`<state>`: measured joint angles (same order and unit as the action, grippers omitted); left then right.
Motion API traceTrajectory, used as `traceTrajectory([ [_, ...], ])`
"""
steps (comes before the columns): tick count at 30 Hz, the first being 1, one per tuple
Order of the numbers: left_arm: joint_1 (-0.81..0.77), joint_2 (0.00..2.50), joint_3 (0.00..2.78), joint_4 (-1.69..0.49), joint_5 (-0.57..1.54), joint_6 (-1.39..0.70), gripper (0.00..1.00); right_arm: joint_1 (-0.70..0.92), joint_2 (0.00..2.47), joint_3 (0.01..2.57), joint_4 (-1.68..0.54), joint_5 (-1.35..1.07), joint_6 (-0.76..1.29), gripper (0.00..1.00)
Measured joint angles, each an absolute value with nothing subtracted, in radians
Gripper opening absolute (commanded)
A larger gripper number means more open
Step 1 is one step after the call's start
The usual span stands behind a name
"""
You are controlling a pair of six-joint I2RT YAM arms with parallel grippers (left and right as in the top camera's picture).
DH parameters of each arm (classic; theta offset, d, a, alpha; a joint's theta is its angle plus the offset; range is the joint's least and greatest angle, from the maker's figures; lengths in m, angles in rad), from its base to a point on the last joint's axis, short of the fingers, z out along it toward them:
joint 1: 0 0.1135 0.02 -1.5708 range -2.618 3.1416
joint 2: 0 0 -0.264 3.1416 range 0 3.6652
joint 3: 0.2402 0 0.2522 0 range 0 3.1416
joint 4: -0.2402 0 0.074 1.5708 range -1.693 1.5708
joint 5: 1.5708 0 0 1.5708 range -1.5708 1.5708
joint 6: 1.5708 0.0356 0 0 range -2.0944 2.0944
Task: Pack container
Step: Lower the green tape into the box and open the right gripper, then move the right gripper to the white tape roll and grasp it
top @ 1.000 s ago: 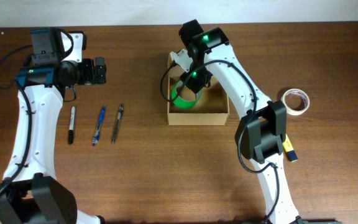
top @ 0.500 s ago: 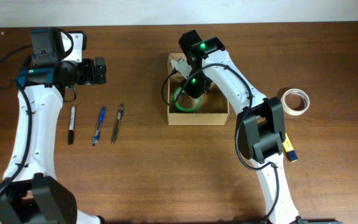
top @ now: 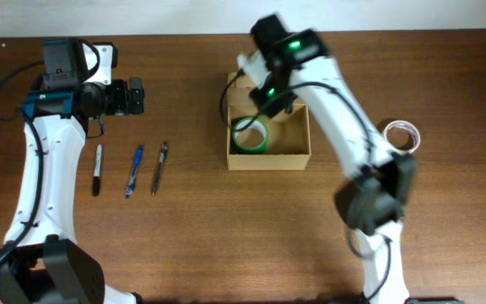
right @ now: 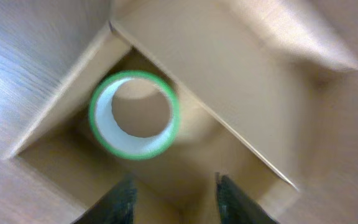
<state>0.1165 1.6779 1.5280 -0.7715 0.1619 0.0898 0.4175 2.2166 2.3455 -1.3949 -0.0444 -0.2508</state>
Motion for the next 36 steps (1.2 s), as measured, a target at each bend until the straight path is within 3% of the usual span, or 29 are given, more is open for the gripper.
traceTrajectory([
  [5, 0.117, 1.678, 1.528, -0.772, 0.162, 0.09, 0.99, 0.273, 1.907, 2.358, -1.383, 0.005, -0.161, 0.58],
  [8, 0.117, 1.678, 1.528, -0.772, 0.162, 0.09, 0.99, 0.035, 1.713, 2.285, -1.314, 0.024, -0.105, 0.6],
  [15, 0.117, 1.678, 1.528, -0.772, 0.162, 0.09, 0.99, -0.316, 1.665, 1.953, -1.219, -0.033, 0.016, 0.59],
  [24, 0.117, 1.678, 1.528, -0.771, 0.162, 0.09, 0.99, -0.412, 2.006, 1.76, -1.157, -0.072, 0.134, 0.57],
  [36, 0.117, 1.678, 1.528, -0.772, 0.162, 0.09, 0.99, -0.414, 2.154, 1.76, -1.087, -0.079, 0.162, 0.57],
])
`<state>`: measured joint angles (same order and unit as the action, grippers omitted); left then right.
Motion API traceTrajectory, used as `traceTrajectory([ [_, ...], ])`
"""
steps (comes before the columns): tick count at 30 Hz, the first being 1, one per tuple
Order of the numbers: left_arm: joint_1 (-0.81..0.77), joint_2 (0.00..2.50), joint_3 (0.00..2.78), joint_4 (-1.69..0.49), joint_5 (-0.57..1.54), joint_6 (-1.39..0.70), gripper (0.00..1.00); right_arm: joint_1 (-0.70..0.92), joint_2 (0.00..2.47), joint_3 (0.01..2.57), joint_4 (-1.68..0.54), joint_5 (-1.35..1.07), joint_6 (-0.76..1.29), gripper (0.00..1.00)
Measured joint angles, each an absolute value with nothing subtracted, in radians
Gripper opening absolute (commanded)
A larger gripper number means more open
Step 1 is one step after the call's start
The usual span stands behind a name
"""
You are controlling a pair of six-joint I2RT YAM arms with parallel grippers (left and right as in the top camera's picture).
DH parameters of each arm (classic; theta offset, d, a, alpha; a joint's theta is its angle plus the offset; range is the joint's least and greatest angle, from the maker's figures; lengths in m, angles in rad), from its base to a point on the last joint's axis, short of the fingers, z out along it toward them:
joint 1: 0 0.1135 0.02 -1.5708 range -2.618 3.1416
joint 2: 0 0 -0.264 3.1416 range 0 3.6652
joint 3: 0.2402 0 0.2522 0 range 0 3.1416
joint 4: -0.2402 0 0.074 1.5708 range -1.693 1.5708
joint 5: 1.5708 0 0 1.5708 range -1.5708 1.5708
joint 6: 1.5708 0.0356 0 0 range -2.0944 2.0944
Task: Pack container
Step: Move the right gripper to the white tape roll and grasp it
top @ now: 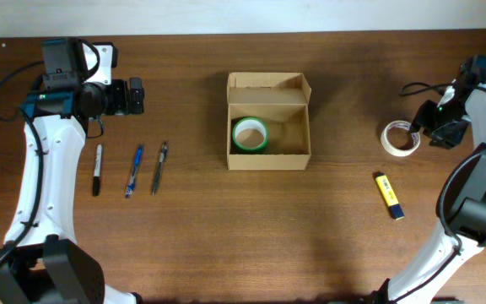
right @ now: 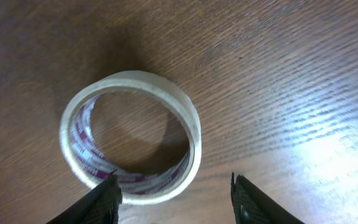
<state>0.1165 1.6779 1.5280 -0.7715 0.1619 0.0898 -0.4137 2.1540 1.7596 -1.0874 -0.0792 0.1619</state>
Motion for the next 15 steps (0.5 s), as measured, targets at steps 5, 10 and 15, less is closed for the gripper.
traceTrajectory([
  [5, 0.117, 1.678, 1.528, -0.771, 0.162, 0.09, 0.99, -0.421, 2.198, 1.76, -1.074, -0.068, 0.162, 0.57],
  [10, 0.117, 1.678, 1.528, -0.771, 0.162, 0.09, 0.99, -0.434, 2.246, 1.76, -1.073, -0.053, 0.162, 0.54],
  [15, 0.117, 1.678, 1.528, -0.772, 0.162, 0.09, 0.99, -0.443, 2.276, 1.76, -1.075, -0.046, 0.165, 0.44],
])
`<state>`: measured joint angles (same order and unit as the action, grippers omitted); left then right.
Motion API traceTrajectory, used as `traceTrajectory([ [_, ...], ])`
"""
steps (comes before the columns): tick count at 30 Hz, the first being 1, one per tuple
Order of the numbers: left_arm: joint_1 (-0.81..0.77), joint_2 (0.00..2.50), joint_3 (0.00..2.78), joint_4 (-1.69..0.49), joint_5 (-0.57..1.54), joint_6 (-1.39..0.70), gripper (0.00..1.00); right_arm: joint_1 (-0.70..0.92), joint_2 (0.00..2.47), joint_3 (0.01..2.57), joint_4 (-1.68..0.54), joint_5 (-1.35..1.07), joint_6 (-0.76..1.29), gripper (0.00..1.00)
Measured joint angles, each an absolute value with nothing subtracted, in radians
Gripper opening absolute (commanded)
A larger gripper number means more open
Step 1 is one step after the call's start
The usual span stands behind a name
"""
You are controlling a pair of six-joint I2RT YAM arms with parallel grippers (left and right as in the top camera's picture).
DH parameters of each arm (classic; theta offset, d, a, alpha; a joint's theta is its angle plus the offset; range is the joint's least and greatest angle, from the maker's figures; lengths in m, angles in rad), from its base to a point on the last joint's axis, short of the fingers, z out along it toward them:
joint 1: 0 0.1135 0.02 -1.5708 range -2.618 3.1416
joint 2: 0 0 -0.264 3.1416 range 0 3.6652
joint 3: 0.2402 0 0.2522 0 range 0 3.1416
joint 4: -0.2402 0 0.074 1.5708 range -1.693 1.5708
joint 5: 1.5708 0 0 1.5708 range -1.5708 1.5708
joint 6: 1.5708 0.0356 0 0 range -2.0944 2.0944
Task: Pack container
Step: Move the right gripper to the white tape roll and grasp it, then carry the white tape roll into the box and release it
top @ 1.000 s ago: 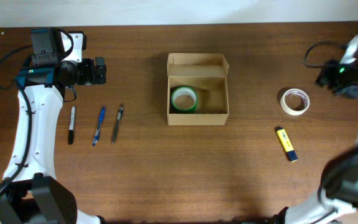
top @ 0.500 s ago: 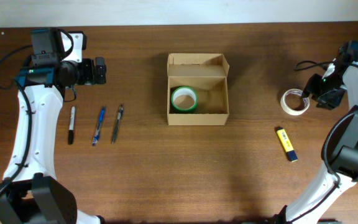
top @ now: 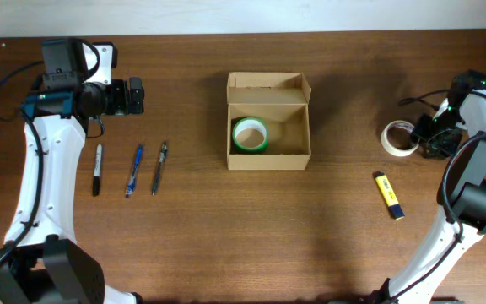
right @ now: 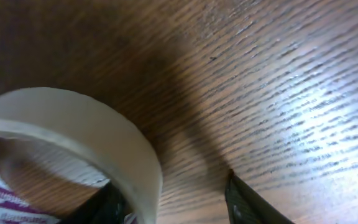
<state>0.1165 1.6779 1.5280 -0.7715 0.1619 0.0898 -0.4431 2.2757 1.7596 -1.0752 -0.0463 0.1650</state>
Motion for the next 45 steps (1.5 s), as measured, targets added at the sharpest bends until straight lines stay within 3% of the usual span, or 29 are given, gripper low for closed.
traceTrajectory([
  [3, 0.117, 1.678, 1.528, -0.771, 0.162, 0.09, 0.99, -0.444, 2.276, 1.76, -1.076, -0.043, 0.171, 0.31],
  [6, 0.117, 1.678, 1.528, -0.772, 0.162, 0.09, 0.99, -0.444, 2.276, 1.76, -1.076, -0.041, 0.164, 0.11],
  [9, 0.117, 1.678, 1.528, -0.772, 0.162, 0.09, 0.99, -0.444, 2.277, 1.76, -1.077, -0.036, 0.175, 0.04],
  [22, 0.117, 1.678, 1.528, -0.771, 0.162, 0.09, 0.99, -0.353, 2.217, 1.922, -1.257, -0.219, 0.062, 0.04],
  [30, 0.117, 1.678, 1.528, -0.772, 0.162, 0.09, 0.99, 0.066, 1.954, 2.308, -1.362, -0.296, -0.171, 0.04],
  [35, 0.117, 1.678, 1.528, -0.772, 0.162, 0.09, 0.99, 0.369, 1.888, 2.354, -1.377, -0.243, -0.334, 0.04],
  [45, 0.117, 1.678, 1.528, -0.772, 0.162, 0.09, 0.99, 0.494, 2.118, 2.232, -1.335, -0.028, -0.491, 0.04],
])
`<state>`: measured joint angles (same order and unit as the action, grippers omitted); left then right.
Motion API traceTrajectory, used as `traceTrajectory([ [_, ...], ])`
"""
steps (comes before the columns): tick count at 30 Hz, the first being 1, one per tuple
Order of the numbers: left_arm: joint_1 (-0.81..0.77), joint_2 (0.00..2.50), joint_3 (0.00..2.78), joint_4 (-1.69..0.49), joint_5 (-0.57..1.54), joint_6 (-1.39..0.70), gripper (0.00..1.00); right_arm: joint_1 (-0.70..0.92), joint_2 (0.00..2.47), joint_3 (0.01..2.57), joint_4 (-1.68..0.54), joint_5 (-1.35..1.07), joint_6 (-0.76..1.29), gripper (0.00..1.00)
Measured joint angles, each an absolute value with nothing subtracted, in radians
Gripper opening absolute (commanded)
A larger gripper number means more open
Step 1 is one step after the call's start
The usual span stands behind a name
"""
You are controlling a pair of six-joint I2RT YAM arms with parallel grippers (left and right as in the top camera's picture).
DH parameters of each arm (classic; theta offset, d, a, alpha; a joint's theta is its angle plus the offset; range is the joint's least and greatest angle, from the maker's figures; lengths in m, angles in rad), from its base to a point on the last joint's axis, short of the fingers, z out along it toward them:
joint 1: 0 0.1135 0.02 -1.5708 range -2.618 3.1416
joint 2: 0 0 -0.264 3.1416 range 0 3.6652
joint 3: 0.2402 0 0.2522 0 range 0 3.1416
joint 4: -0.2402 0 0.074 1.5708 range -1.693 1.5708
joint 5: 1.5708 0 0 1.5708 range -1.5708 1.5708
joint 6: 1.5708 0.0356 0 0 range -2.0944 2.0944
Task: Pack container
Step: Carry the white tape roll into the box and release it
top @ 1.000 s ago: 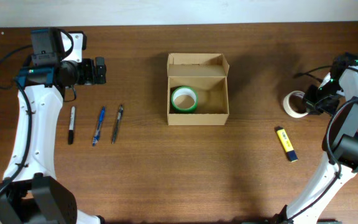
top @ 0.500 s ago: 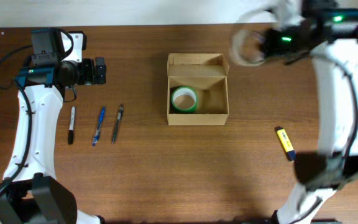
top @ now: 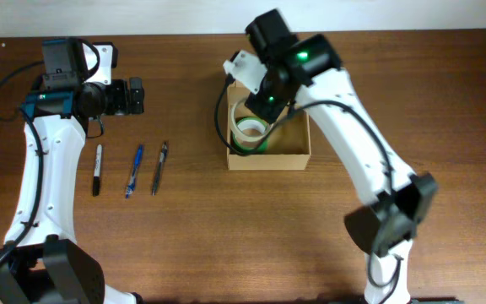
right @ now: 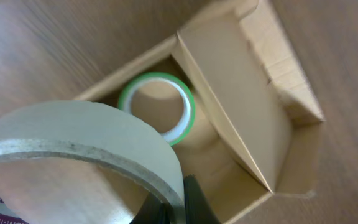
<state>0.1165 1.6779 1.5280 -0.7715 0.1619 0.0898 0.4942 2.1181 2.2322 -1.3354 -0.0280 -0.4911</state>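
An open cardboard box (top: 270, 159) stands mid-table with a green tape roll (right: 157, 107) lying flat in its left half. My right gripper (right: 178, 204) is shut on the rim of a beige tape roll (right: 86, 140), one finger inside the ring and one outside. It holds that roll above the box's left side, over the green roll (top: 238, 149). In the overhead view the beige roll (top: 247, 127) sits just under the right gripper (top: 262, 106). My left gripper (top: 134, 95) hovers far left, holding nothing; its jaws are not readable.
Three pens lie in a row left of the box: a black marker (top: 98, 169), a blue pen (top: 134, 171) and a dark pen (top: 159, 167). The box's flap (top: 267, 83) stands open at the back. The right arm reaches across the table's right half.
My right gripper was at the far right with its fingers astride the beige roll's wall on the table. Now it is shut on that roll and holds it over the box.
My right gripper was first open above the box with the green roll lying inside. Then it was at the far right above the beige roll, then lower around its wall. Now the beige roll is held over the box. The left arm stayed still.
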Motion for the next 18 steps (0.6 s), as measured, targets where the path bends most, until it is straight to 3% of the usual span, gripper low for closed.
traceTrajectory([
  [18, 0.117, 1.678, 1.528, -0.771, 0.162, 0.09, 0.99, 0.473, 2.349, 2.226, -1.293, -0.019, -0.494, 0.04],
])
